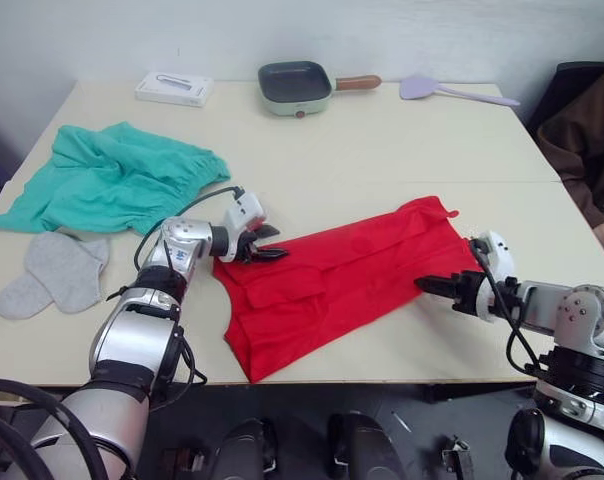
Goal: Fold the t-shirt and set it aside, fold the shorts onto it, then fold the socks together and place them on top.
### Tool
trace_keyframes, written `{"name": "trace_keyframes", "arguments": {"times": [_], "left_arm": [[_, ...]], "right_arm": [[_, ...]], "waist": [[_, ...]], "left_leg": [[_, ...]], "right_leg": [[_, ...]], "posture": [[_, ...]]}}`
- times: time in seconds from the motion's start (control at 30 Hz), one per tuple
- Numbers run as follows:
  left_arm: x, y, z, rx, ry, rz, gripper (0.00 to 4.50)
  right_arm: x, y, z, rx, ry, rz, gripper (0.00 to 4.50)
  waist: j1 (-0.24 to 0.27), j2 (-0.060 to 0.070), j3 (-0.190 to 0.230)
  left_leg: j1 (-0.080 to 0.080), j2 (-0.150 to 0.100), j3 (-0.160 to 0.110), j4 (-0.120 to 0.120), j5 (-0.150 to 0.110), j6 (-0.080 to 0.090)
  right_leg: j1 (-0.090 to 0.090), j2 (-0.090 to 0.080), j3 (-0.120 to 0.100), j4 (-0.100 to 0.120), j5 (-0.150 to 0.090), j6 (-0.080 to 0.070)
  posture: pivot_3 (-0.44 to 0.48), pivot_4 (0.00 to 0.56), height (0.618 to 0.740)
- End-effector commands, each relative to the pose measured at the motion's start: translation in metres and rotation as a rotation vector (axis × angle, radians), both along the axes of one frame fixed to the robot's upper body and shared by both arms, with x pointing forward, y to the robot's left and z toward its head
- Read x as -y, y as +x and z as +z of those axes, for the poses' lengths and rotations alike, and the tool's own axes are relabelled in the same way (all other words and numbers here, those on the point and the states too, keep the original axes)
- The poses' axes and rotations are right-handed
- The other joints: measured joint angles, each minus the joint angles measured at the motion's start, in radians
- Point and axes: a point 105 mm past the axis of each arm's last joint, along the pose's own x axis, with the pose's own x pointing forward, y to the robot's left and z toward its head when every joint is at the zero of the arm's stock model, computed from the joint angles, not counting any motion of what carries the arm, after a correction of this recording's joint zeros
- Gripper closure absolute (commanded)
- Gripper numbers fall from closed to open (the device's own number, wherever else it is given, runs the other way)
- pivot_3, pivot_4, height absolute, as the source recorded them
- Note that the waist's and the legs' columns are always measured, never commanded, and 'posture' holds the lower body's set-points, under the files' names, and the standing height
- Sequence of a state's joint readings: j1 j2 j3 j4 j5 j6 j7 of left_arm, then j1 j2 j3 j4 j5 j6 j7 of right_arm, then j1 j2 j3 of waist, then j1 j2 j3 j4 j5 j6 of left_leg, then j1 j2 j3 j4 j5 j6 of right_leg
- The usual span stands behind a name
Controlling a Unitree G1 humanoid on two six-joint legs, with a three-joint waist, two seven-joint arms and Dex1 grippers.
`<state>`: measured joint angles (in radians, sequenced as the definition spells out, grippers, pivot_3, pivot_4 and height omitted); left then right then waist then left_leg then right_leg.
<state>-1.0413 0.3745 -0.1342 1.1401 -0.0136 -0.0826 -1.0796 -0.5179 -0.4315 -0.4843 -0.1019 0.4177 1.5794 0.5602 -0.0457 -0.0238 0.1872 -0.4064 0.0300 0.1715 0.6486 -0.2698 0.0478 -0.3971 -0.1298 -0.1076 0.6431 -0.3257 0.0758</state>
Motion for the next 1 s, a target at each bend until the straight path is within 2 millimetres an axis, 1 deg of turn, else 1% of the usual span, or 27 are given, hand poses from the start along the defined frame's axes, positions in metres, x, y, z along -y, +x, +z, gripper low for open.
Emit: {"name": "trace_keyframes", "arguments": {"times": [0.03,0.13,0.2,0.3,0.37,0.43,0.47,0.57,0.67,0.77,0.93,0.97,1.0], "left_arm": [[-0.006,-0.010,-0.016,-0.123,0.018,-0.012,3.03],[-0.016,-0.003,-0.004,-0.061,-0.018,0.077,3.96],[-0.021,-0.005,0.002,-0.035,-0.049,0.110,4.49],[-0.022,-0.011,0.005,-0.012,-0.077,0.140,4.49],[-0.020,-0.025,0.004,0.007,-0.120,0.168,4.49],[-0.018,-0.040,0.005,0.052,-0.168,0.240,4.49],[-0.016,-0.047,0.006,0.057,-0.189,0.268,4.49],[-0.006,-0.067,0.011,0.054,-0.258,0.333,4.49],[0.001,-0.084,0.013,0.061,-0.283,0.398,4.49],[0.004,-0.092,0.010,0.074,-0.277,0.476,4.49],[0.009,-0.104,0.003,0.042,-0.260,0.486,4.49],[0.008,-0.104,0.003,0.030,-0.265,0.491,4.28],[0.008,-0.105,0.004,0.019,-0.259,0.464,4.05]], "right_arm": [[-0.004,0.004,-0.003,0.007,0.003,-0.002,4.50],[-0.008,0.015,0.003,0.060,-0.005,-0.005,4.50],[-0.007,0.024,0.008,0.103,-0.027,-0.003,4.50],[-0.007,0.034,0.012,0.139,-0.047,0.003,4.50],[-0.008,0.055,0.022,0.227,-0.080,0.005,4.50],[-0.015,0.078,0.031,0.297,-0.135,0.034,4.50],[-0.018,0.086,0.033,0.319,-0.166,0.053,4.50],[-0.029,0.108,0.038,0.389,-0.241,0.110,4.50],[-0.036,0.126,0.042,0.439,-0.310,0.137,4.50],[-0.041,0.136,0.045,0.463,-0.355,0.146,4.50],[-0.045,0.138,0.049,0.469,-0.370,0.207,4.50],[-0.045,0.137,0.051,0.458,-0.342,0.211,4.50],[-0.043,0.134,0.054,0.454,-0.319,0.229,4.31]], "waist": [[-0.001,0.000,0.000],[-0.010,0.000,0.000],[-0.015,0.000,0.000],[-0.015,0.000,0.000],[-0.016,0.000,0.000],[-0.025,0.002,0.001],[-0.028,0.002,0.001],[-0.027,0.003,0.002],[-0.013,0.002,0.002],[-0.007,0.003,0.002],[-0.007,0.003,0.002],[-0.007,0.003,0.002],[-0.007,0.003,0.002]], "left_leg": [[0.000,0.000,0.000,0.000,0.000,0.000],[0.000,0.000,0.001,0.000,0.000,0.000],[0.000,0.000,0.001,0.000,0.000,0.000],[0.001,0.000,0.001,0.000,0.000,0.000],[0.000,0.000,0.001,0.000,0.000,0.000],[0.001,0.000,0.003,0.000,0.000,0.000],[0.001,-0.001,0.002,-0.001,0.000,0.000],[0.001,-0.001,0.002,-0.001,0.001,0.001],[0.000,-0.001,0.002,0.000,0.001,0.000],[0.000,-0.001,0.002,0.000,0.001,0.001],[0.000,-0.001,0.002,0.000,0.001,0.001],[0.000,-0.001,0.002,-0.001,0.001,0.001],[0.000,-0.001,0.002,-0.001,0.002,0.001]], "right_leg": [[0.000,0.000,0.000,0.000,0.000,0.000],[0.000,0.000,0.000,0.000,0.000,0.000],[0.000,0.000,0.001,0.000,0.000,0.000],[0.000,0.000,0.001,0.001,0.000,0.000],[0.000,0.000,0.001,0.001,0.000,0.000],[0.000,0.000,0.003,0.002,0.000,0.000],[0.000,0.000,0.003,0.002,0.000,0.000],[0.000,0.000,0.003,0.002,0.000,0.000],[0.000,0.000,0.002,0.002,0.000,0.000],[0.000,0.000,0.002,0.001,0.000,0.000],[0.001,0.000,0.002,0.000,0.000,0.000],[0.001,0.000,0.002,0.000,0.000,0.000],[0.001,0.000,0.002,0.000,0.000,0.000]], "posture": [[0.000,0.150,0.740],[0.000,0.150,0.740],[0.000,0.150,0.740],[0.000,0.150,0.740],[0.000,0.150,0.740],[0.000,0.150,0.740],[0.000,0.150,0.740],[0.000,0.150,0.740],[0.000,0.150,0.740],[0.000,0.150,0.740],[0.000,0.150,0.740],[0.000,0.150,0.740],[0.000,0.150,0.740]]}}
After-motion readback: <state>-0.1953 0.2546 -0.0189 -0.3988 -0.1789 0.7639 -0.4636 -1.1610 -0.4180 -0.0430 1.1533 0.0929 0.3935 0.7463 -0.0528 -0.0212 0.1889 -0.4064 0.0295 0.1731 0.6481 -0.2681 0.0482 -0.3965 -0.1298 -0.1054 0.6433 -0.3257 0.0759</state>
